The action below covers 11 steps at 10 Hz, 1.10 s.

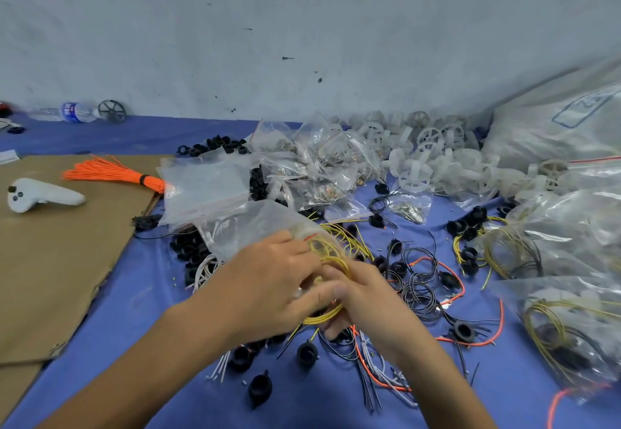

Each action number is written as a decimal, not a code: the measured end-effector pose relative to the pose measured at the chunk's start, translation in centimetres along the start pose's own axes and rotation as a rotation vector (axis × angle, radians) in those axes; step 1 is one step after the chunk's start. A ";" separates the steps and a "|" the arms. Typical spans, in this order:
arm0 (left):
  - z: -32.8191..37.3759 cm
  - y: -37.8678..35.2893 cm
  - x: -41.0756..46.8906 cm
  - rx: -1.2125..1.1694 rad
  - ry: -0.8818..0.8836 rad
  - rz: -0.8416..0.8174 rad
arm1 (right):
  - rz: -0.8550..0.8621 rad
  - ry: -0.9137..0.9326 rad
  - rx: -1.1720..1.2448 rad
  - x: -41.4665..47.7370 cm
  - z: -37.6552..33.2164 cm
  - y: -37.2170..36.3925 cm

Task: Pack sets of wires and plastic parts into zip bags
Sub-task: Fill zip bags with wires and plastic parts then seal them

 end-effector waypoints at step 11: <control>-9.9 6.2 0.2 -0.463 0.440 0.441 | 0.096 0.292 -1.161 3.4 0.5 -10.8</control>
Point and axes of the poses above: each hand's wrist, its own x-axis towards the middle knuckle, its own y-axis out of the back of the hand, z = x × y, the point moved 10 cm from there along x, towards the middle knuckle, and after that the axes turned 5 degrees about -x, right-handed, at the moved point
